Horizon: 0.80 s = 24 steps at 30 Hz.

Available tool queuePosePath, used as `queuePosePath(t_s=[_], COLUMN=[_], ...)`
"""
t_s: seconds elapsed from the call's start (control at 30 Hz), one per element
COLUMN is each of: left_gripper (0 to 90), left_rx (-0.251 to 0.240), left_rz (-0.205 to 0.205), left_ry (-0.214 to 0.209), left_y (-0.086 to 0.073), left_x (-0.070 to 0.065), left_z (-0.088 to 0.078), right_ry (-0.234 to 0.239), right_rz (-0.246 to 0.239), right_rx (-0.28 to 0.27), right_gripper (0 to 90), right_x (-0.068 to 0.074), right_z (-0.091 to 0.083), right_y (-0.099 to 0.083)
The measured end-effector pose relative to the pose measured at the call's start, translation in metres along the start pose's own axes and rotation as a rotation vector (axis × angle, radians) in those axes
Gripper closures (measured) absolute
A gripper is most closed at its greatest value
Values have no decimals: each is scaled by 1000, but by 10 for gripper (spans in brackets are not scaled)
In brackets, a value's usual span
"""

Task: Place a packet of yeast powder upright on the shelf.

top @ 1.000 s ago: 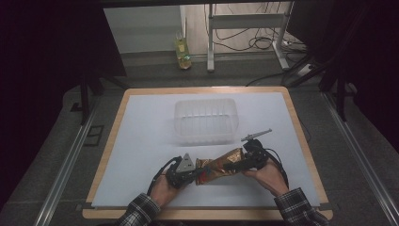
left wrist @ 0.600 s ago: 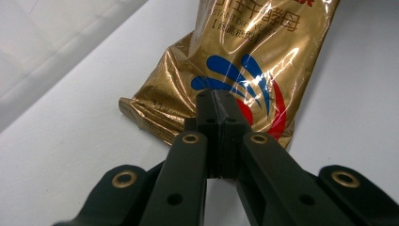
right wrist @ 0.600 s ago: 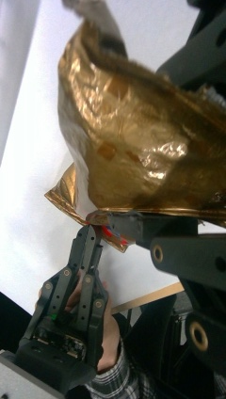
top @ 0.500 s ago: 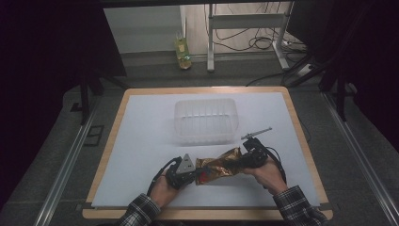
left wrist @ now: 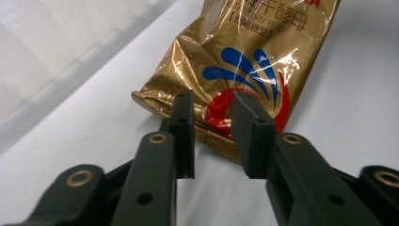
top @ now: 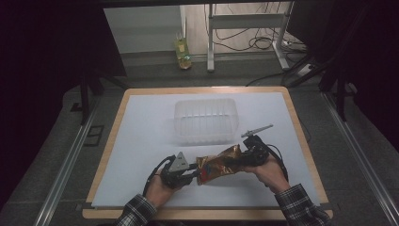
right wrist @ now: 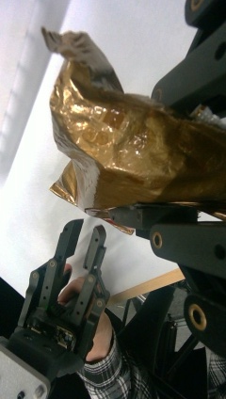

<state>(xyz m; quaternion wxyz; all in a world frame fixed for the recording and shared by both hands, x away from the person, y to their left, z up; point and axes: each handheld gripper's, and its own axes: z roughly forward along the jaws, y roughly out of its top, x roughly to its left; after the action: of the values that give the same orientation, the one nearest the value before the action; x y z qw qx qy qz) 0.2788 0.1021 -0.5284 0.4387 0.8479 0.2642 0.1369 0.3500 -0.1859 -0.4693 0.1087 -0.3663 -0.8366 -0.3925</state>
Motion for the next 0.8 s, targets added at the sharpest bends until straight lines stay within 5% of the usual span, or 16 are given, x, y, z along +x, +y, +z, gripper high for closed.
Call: queuePosePath(t_s=[0.8], left_gripper=[348], left_rx=[-14], left_rz=[41], left_ry=[38], left_y=[-2], left_x=[-10], left_z=[-10], right_ry=[-58], right_rz=[-22], right_rx=[-27], right_gripper=[677], right_x=[3], right_z=[-26], right_y=[9])
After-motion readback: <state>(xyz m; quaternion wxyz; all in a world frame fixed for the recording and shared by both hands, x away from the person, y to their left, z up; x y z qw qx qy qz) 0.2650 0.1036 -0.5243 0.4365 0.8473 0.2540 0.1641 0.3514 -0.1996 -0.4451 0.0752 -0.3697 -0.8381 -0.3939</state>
